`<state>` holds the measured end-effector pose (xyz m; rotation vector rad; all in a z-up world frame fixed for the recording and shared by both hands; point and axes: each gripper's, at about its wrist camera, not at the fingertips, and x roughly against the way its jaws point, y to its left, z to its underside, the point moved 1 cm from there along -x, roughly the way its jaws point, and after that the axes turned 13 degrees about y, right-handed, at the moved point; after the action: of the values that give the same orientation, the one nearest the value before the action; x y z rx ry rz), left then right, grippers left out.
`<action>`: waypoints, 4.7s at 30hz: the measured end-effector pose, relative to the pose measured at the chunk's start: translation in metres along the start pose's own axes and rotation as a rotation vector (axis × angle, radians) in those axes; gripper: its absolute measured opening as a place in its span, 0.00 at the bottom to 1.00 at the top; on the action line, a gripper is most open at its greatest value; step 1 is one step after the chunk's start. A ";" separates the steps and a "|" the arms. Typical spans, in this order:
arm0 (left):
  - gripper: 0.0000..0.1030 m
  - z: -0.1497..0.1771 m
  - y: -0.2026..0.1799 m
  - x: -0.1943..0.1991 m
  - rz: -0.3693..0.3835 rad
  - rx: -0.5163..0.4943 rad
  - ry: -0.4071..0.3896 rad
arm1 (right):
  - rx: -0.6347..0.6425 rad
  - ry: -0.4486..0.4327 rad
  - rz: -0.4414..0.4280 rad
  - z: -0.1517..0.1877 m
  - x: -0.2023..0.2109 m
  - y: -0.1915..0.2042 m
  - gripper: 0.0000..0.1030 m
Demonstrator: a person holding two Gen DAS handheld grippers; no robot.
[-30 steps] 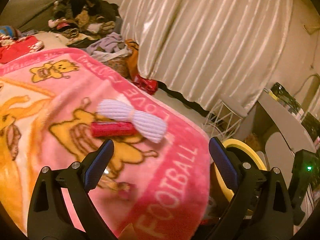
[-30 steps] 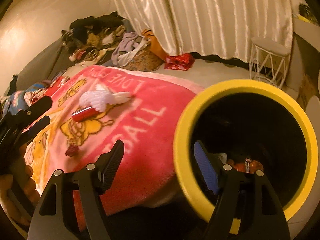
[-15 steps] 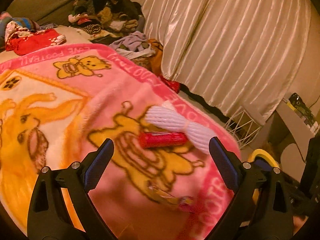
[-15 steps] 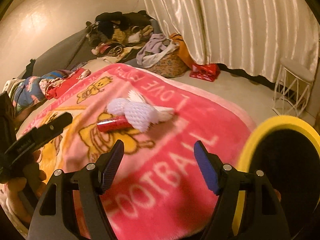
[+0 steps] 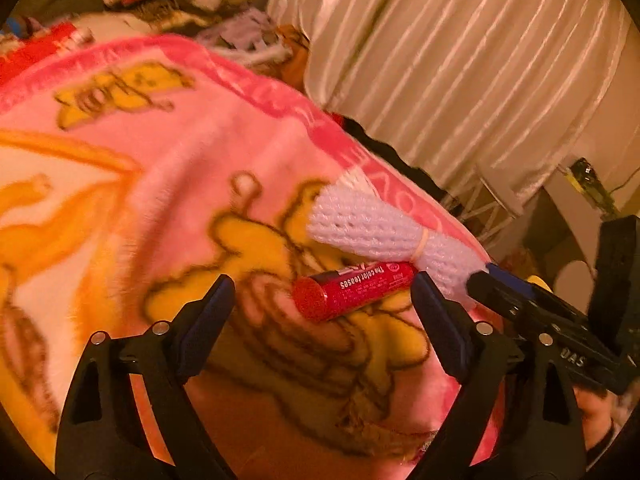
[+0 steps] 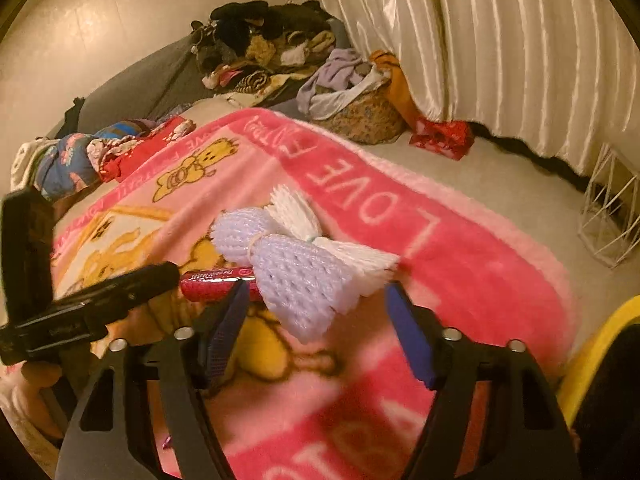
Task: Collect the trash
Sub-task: 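Grasp the red tube with left gripper while right grasps the white mesh sleeve, then carry the red tube and mesh sleeve in both grippers over the yellow bin, then open both grippers to drop the red tube and mesh sleeve into the bin, then move both grippers back over the blanket toward the small clear wrapper and second mesh sleeve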
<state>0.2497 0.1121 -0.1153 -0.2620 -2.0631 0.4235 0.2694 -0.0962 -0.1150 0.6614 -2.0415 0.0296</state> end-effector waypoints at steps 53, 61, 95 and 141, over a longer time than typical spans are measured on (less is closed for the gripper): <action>0.28 0.058 -0.157 0.065 0.085 -0.277 -0.112 | -0.202 -0.327 0.053 0.099 0.171 -0.051 0.18; 0.28 0.062 -0.172 0.066 0.086 -0.301 -0.116 | -0.230 -0.336 0.073 0.111 0.183 -0.059 0.18; 0.27 0.091 -0.273 0.025 0.176 -0.462 -0.035 | -0.523 -0.316 0.259 0.183 0.215 -0.166 0.18; 0.89 0.097 -0.246 0.025 -0.017 -0.404 -0.095 | -0.444 -0.327 0.214 0.171 0.207 -0.152 0.59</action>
<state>0.1498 -0.1231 -0.0422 -0.4712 -2.2318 0.0035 0.1219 -0.3648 -0.0775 0.1751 -2.3180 -0.4207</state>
